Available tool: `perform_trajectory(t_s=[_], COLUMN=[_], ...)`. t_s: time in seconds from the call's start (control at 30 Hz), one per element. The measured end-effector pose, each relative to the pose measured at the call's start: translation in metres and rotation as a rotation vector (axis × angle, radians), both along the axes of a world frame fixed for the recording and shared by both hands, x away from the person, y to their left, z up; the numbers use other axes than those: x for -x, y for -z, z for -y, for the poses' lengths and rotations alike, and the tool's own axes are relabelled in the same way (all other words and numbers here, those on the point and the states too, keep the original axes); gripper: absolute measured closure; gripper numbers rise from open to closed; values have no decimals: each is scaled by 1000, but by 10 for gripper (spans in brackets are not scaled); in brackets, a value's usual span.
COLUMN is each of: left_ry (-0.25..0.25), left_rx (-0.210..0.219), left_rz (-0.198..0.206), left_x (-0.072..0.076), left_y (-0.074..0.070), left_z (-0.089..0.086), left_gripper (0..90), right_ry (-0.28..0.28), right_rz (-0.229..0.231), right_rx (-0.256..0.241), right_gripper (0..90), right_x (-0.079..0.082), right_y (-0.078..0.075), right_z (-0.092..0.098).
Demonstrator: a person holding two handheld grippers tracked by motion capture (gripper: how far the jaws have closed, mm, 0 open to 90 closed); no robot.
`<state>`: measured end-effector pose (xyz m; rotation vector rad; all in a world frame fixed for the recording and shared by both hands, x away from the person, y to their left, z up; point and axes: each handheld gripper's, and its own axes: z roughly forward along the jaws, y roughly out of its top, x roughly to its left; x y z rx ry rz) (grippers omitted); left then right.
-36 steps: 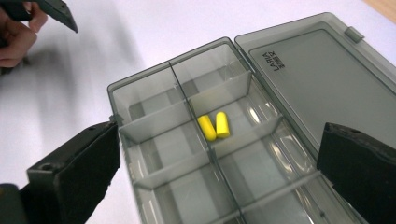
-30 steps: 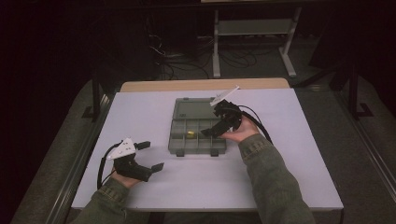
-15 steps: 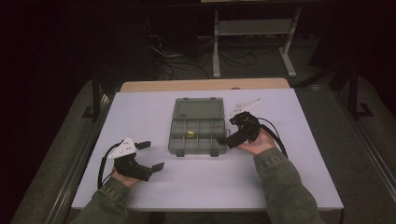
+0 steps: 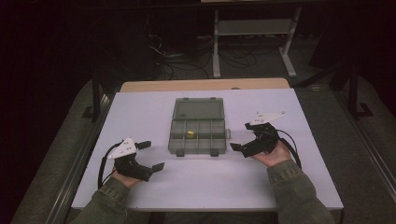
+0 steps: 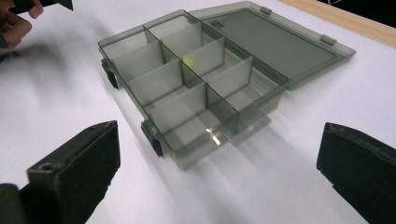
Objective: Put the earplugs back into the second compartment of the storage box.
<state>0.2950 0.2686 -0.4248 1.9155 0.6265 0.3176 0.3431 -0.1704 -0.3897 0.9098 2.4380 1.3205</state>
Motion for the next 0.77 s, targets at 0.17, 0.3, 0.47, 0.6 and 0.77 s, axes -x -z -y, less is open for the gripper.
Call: perform_trajectory(t_s=[0.17, 0.3, 0.47, 0.6, 0.77], left_ry=[2, 5, 6, 5, 4], left_rx=[4, 5, 6, 6, 5], left_rz=[0, -1, -2, -3, -3], left_x=[0, 0, -1, -1, -1], left_y=[0, 0, 0, 0, 0], left_z=[0, 0, 1, 1, 1], left_gripper=[0, 0, 0, 0, 0], right_ry=[23, 62, 93, 137, 150], right_rz=[16, 30, 51, 95, 114], right_rx=[-24, -38, -52, -104, -114], right_gripper=[0, 0, 0, 0, 0], right_x=[8, 21, 33, 45, 50], right_y=[1, 9, 14, 19, 23], right_z=[12, 28, 44, 62, 70])
